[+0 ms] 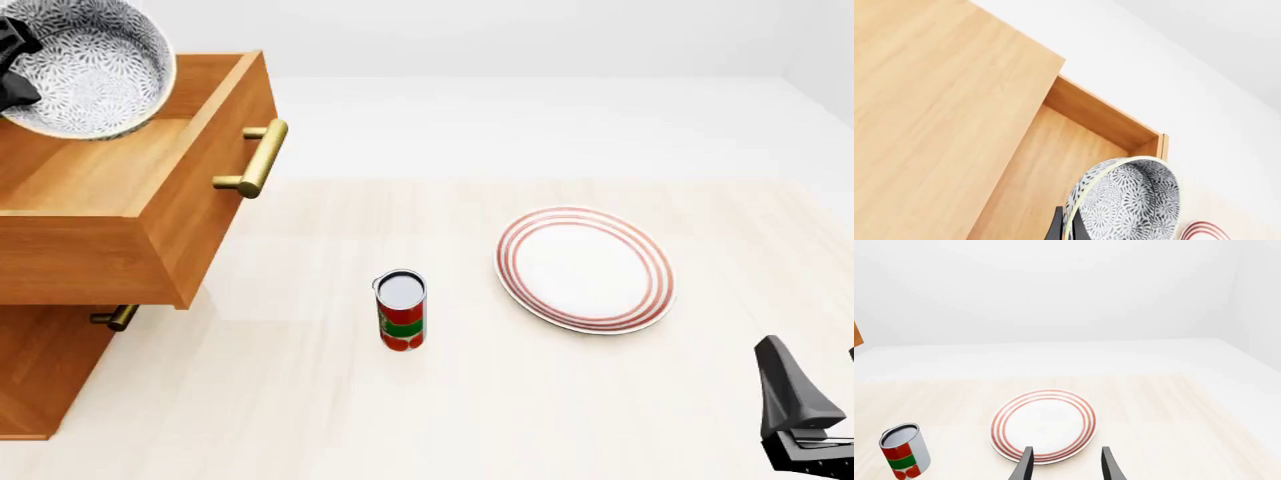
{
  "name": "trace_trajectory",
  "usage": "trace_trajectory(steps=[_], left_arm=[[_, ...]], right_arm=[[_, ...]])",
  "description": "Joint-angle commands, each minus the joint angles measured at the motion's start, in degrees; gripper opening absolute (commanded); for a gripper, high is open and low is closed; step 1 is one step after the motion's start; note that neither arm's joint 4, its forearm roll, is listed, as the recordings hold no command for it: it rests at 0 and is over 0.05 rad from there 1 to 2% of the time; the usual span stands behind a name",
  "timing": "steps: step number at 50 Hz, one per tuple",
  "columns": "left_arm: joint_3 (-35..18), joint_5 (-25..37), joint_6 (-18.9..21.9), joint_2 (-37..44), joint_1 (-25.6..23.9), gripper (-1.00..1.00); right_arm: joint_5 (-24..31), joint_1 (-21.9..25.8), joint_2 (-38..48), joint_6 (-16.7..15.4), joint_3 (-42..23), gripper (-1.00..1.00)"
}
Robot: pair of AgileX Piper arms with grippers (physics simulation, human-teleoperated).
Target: Put the bowl in the top drawer of the cabinet.
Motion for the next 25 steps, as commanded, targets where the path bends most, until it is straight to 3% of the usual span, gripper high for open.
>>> trace_trajectory(steps=[1,25], left_arm=[[0.60,-1.32,0.18,0.74,0.08,-1.00],[0.42,-2.56,0.73,2.96,0.55,-1.00]], right_arm=[[0.00,0.01,0.01,0.01,0.00,1.00],[0.00,0.00,0.00,0.01,0.00,1.00]])
